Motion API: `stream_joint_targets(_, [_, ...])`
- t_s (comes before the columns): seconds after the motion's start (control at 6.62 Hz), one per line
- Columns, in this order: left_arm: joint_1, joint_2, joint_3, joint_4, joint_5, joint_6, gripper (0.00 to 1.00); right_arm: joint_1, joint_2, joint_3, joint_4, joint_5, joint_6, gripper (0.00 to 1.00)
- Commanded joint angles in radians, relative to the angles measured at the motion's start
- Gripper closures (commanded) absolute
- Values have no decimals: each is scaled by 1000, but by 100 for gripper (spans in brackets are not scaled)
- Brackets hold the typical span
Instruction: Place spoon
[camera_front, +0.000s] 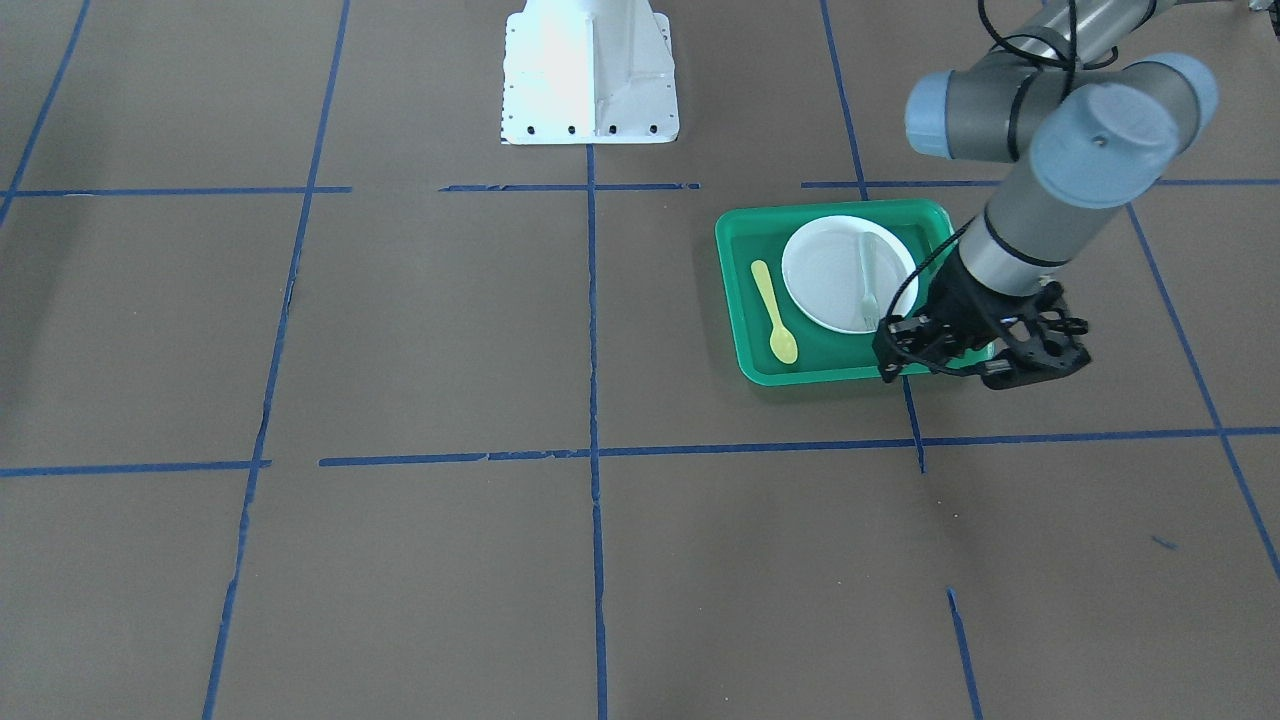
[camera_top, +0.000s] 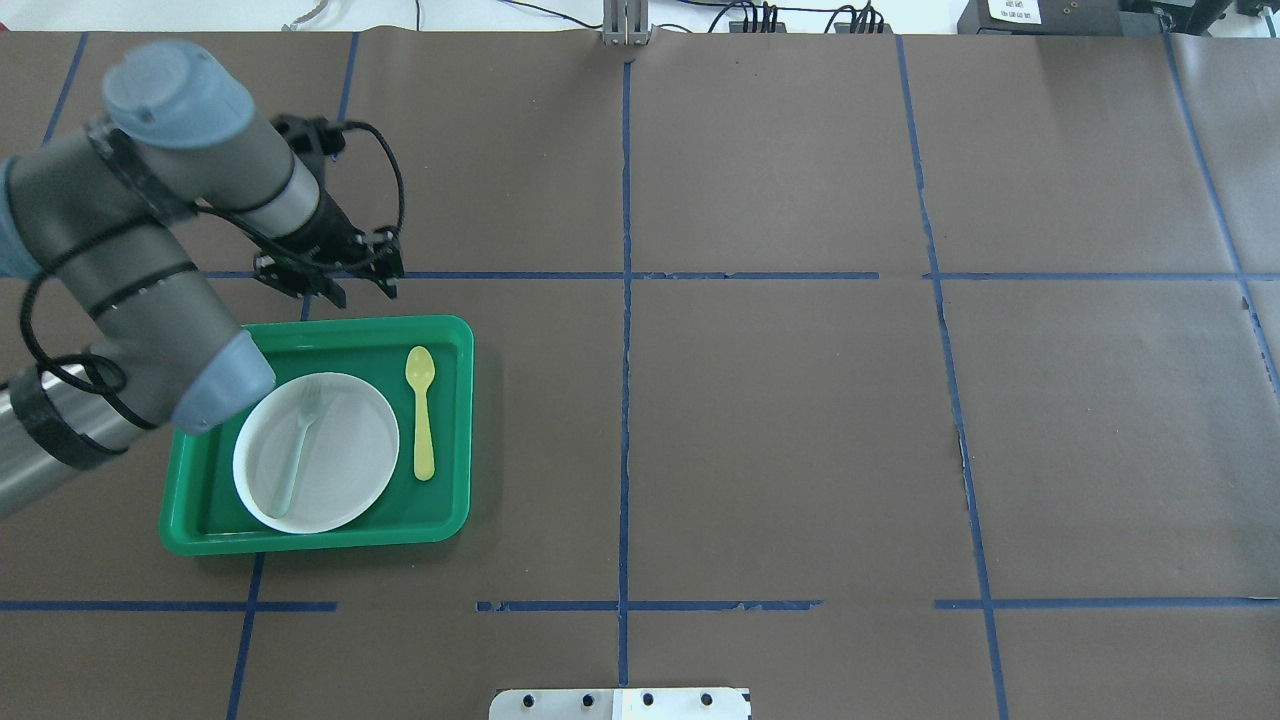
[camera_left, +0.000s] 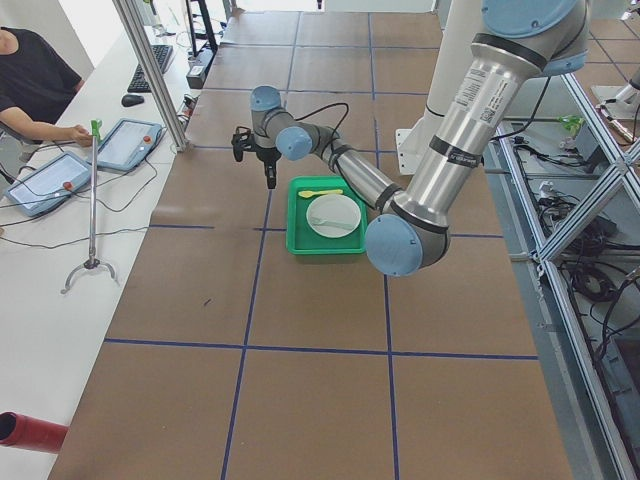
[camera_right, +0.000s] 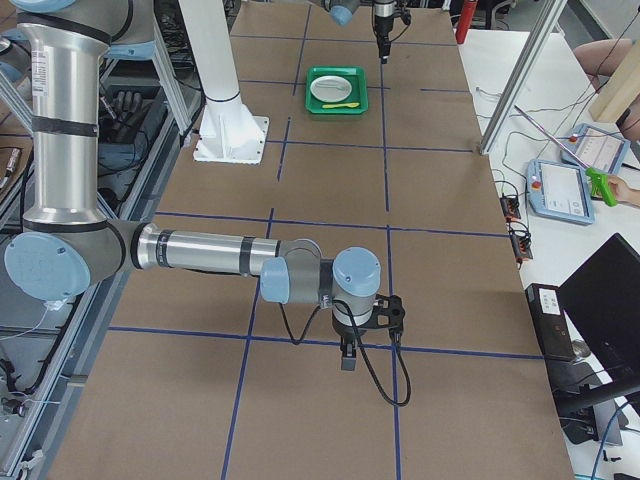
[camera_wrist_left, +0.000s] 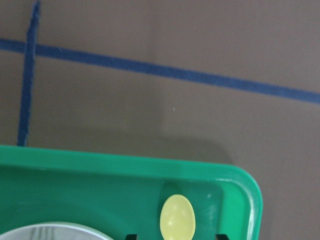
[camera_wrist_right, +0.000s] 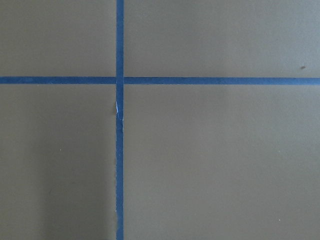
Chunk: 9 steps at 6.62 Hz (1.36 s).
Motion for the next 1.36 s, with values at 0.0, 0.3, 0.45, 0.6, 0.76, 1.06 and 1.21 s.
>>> stream_joint_targets(0.0, [-200, 127, 9, -1, -100, 340, 39, 0, 0, 0, 0, -1, 0, 0])
stream_joint_targets(0.3, [-457, 209, 93, 16, -160, 725, 40, 0, 0, 0, 0, -1, 0, 0])
stream_joint_targets(0.45, [-546, 209, 212, 103, -162, 985, 40, 0, 0, 0, 0, -1, 0, 0])
stream_joint_targets(0.6, [-615, 206, 264, 123, -163, 1077, 40, 0, 0, 0, 0, -1, 0, 0])
stream_joint_targets(0.76, [-628, 213, 255, 133, -165, 1075, 38, 0, 0, 0, 0, -1, 0, 0])
stream_joint_targets(1.06, [-629, 267, 132, 206, -169, 1066, 20, 0, 0, 0, 0, 0, 0, 0])
stream_joint_targets(1.21, [-628, 366, 39, 197, -172, 1051, 6, 0, 0, 0, 0, -1, 0, 0])
